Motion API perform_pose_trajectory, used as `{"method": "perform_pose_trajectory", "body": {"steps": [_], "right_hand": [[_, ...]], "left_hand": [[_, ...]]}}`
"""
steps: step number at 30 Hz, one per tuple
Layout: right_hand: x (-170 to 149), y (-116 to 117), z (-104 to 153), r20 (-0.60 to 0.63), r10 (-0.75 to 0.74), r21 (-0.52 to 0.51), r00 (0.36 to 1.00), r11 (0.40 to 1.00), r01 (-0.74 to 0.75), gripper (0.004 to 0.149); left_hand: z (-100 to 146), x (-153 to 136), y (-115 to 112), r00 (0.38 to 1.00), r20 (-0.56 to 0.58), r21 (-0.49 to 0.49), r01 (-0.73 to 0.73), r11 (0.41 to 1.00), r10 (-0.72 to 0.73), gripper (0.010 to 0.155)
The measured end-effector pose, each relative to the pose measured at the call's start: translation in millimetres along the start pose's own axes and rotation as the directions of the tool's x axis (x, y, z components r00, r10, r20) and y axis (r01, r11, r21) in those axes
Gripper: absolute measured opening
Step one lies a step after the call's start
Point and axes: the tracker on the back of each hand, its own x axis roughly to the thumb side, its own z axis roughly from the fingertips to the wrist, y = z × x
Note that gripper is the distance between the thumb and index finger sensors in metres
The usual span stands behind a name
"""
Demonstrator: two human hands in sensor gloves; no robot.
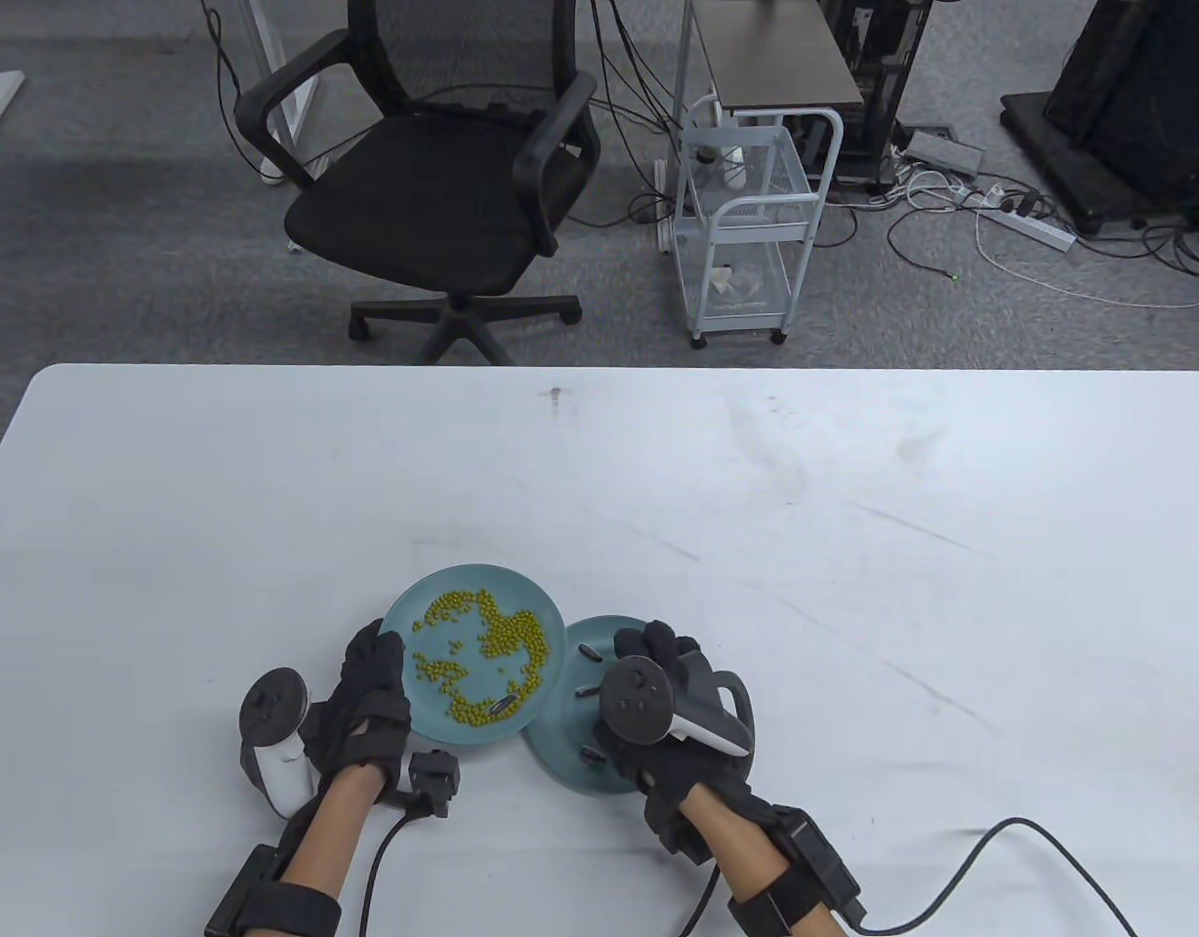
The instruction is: Pick sunflower seeds with hand pinch into plate
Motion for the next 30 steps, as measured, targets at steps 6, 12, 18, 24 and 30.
{"method": "perform_pose_trajectory", "body": {"steps": [6, 12, 18, 24, 30], "right_hand": [[1, -8, 4, 0.012, -0.027, -0.022, 1.0, 0.999, 0.028, 0.035], [4, -19, 6, 0.032, -0.036, -0.056, 0.999, 0.998, 0.037, 0.035], [8, -33, 7, 0.048, -0.042, -0.09, 0.998, 0.995, 0.046, 0.036], [20, -47, -3, 0.073, -0.027, -0.095, 0.997, 0.995, 0.034, 0.037], [36, -55, -17, 0.12, 0.001, -0.068, 0.993, 0.998, 0.007, 0.038]], "left_hand": [[0, 0, 0, 1.0, 0.0, -0.003, 0.0, 1.0, 0.0, 0.047], [0, 1, -1, 1.0, 0.0, -0.012, -0.003, 1.0, 0.003, 0.047], [-1, 2, -1, 1.0, 0.005, -0.027, -0.004, 1.0, 0.004, 0.047], [-1, 2, -2, 1.0, 0.015, -0.028, 0.011, 1.0, -0.01, 0.047], [-1, 2, -3, 1.0, 0.01, -0.031, 0.011, 0.999, -0.011, 0.047]]}}
